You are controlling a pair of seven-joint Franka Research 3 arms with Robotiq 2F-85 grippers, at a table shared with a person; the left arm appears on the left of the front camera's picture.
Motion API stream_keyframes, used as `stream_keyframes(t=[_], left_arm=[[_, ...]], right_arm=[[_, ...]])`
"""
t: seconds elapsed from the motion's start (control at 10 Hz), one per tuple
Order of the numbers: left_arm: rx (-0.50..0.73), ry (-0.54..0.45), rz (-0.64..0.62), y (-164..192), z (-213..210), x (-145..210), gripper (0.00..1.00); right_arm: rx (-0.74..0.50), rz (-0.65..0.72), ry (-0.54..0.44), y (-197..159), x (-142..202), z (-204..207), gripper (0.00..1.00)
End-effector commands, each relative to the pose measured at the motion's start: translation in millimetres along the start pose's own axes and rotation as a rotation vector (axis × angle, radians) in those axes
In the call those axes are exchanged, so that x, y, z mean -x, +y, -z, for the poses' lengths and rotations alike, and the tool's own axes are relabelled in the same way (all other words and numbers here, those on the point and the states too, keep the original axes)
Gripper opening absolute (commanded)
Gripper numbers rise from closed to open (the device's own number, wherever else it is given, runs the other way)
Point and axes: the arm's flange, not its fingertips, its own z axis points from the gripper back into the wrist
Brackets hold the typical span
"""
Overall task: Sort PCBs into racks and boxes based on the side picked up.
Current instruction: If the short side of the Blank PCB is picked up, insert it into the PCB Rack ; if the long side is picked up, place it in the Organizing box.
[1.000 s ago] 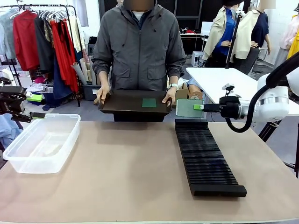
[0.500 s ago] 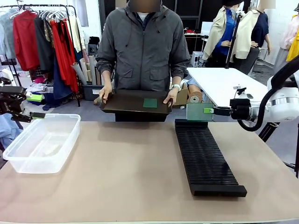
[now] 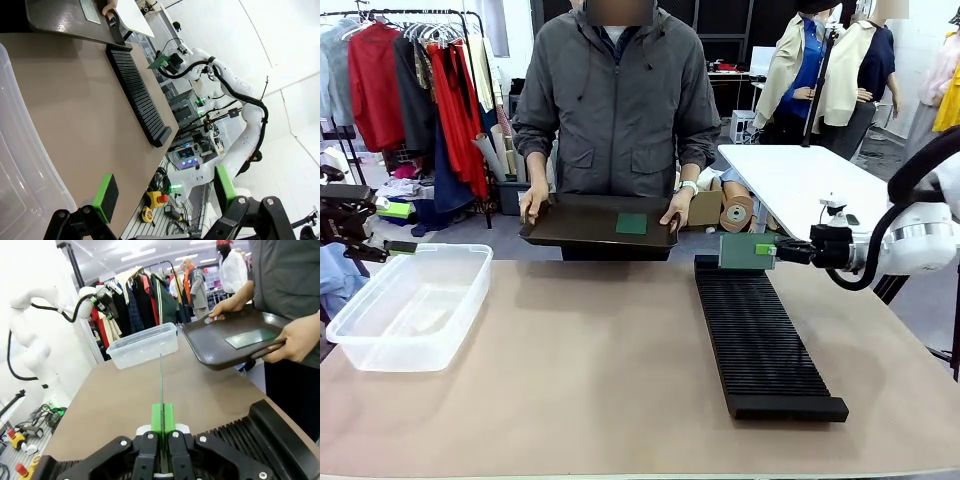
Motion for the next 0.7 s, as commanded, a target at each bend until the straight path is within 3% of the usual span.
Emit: stream_keyframes(t=[0.0,0.6], left_arm=[[0.008,0.000,-0.010,-2,-1,-1,1.00],[0.008,0.000,-0.010,-2,-1,-1,1.00]], right_arm=[[-0.026,-0.012,-0.003,-19,12,3,0.00],[-0.014,0.024,0.015,-35,37,2,0.00]])
